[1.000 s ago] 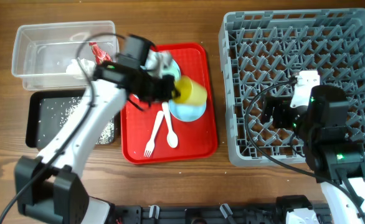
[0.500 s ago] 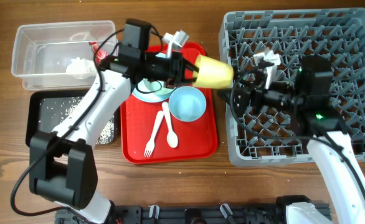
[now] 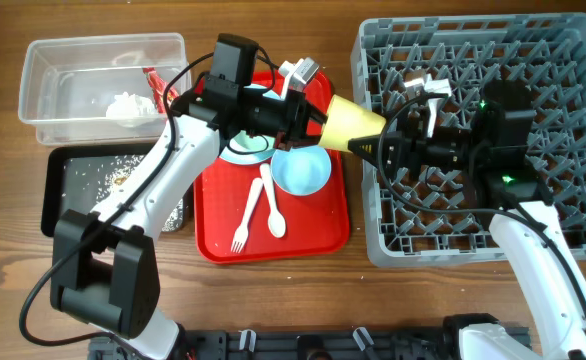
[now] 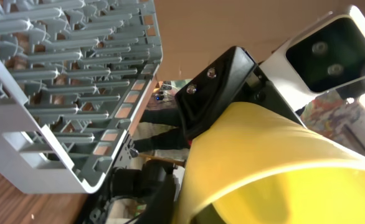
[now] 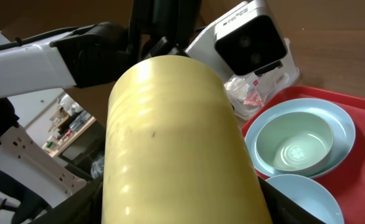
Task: Sort waste into correct bins and load items into the dishwasher rack
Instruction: 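Lower the yellow cup into the dish rack with the right gripper and release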
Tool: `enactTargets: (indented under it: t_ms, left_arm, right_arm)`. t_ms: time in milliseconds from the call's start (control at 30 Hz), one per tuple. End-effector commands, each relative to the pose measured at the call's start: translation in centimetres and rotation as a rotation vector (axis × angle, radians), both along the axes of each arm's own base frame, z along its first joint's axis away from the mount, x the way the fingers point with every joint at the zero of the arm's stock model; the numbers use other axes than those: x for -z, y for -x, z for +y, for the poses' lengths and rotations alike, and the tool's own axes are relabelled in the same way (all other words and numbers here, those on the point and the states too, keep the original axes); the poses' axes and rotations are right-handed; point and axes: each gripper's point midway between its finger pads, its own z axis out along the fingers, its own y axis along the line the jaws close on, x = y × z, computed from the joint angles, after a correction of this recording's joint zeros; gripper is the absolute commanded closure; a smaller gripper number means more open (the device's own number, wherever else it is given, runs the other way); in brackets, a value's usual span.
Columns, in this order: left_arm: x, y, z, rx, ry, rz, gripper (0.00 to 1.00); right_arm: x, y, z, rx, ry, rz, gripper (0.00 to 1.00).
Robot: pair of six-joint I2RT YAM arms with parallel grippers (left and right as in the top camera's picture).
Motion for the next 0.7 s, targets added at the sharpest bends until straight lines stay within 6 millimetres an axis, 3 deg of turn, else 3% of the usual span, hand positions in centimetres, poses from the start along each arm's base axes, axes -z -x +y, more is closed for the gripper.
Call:
enactTargets:
  t_ms: [0, 67, 133, 200, 300, 400, 500, 667]
  left_arm:
    - [0.6, -0.6, -0.3, -0.028, -0.032, -0.049, 0.59]
    - [2.2, -2.1, 0.1, -0.109, -0.12, -0.078, 0.53]
    - [5.2, -4.3, 1.9, -0.242, -0.293, -0.099, 0.46]
    - [8.3, -6.1, 5.0, -0.376, -0.494, -0.096, 0.43]
    - [10.2, -7.0, 9.7, -0.473, -0.686, -0.114, 0.4]
    - [10.4, -7.1, 14.9, -0.581, -0.881, -0.138, 0.38]
    - [9.5, -6.5, 18.7, -0.66, -1.015, -0.165, 0.36]
    - [7.9, -5.0, 20.9, -0.704, -1.078, -0.165, 0.3]
  right_arm:
    - [0.1, -1.0, -0.2, 0.043, 0.019, 0.008, 0.4]
    - [1.1, -2.1, -0.7, 0.117, 0.062, 0.026, 0.41]
    - [2.8, -3.1, -1.8, 0.212, 0.139, 0.052, 0.41]
    - [4.9, -3.9, -3.3, 0.315, 0.236, 0.091, 0.41]
    - [6.8, -4.2, -6.6, 0.466, 0.376, 0.162, 0.42]
    - [6.3, -3.5, -10.6, 0.608, 0.489, 0.247, 0.47]
    - [5.0, -2.0, -14.2, 0.735, 0.594, 0.342, 0.48]
    - [4.5, 1.5, -19.6, 0.918, 0.786, 0.508, 0.48]
